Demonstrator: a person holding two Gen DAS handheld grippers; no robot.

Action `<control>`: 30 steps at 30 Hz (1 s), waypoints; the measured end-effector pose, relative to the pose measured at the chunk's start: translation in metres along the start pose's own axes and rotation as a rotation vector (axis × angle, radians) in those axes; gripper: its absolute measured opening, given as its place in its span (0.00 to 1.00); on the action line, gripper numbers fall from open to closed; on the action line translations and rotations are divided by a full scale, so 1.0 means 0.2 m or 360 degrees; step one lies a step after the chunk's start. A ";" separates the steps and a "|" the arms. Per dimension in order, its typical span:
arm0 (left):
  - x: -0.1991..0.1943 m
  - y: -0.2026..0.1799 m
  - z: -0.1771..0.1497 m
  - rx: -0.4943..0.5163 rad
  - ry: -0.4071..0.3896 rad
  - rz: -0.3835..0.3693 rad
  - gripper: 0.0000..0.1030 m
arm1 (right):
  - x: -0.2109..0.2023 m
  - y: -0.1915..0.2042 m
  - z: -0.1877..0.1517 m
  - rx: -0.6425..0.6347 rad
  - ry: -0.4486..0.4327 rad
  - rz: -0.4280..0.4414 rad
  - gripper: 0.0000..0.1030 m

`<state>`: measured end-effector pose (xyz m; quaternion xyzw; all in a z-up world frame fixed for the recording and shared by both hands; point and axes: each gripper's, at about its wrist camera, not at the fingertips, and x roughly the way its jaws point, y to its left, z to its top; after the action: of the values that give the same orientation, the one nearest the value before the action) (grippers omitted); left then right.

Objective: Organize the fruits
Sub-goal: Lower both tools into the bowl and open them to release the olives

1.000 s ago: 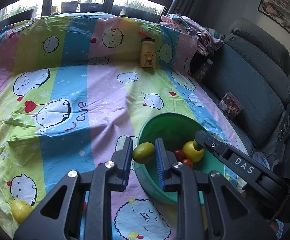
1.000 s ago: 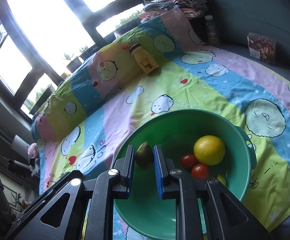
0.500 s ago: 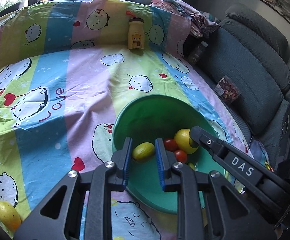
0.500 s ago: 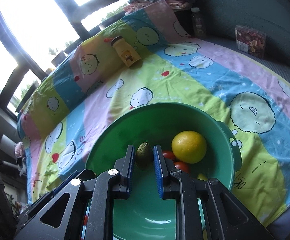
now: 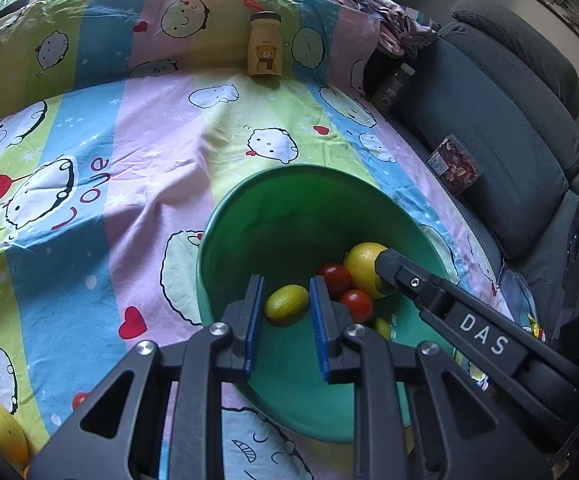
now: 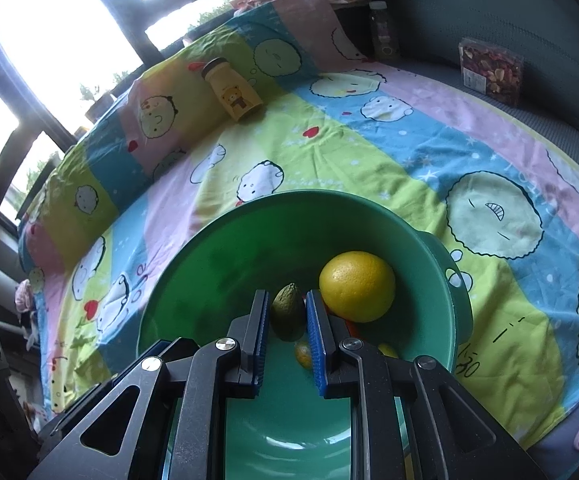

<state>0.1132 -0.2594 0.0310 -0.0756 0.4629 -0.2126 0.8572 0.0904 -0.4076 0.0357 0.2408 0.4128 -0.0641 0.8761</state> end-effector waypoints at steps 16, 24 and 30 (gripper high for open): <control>0.03 -0.01 0.00 0.0012 0.0011 -0.0001 0.22 | 0.03 0.01 0.00 -0.0016 0.0027 -0.0071 0.20; 0.03 -0.01 0.00 0.0013 0.0012 -0.0001 0.22 | 0.03 0.00 -0.01 -0.0011 0.0033 -0.0089 0.20; 0.03 -0.01 0.00 0.0010 0.0010 0.0000 0.22 | 0.04 0.00 -0.01 -0.0009 0.0033 -0.0105 0.20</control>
<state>0.1152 -0.2647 0.0263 -0.0722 0.4650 -0.2144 0.8559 0.0943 -0.4059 0.0298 0.2253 0.4297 -0.0892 0.8699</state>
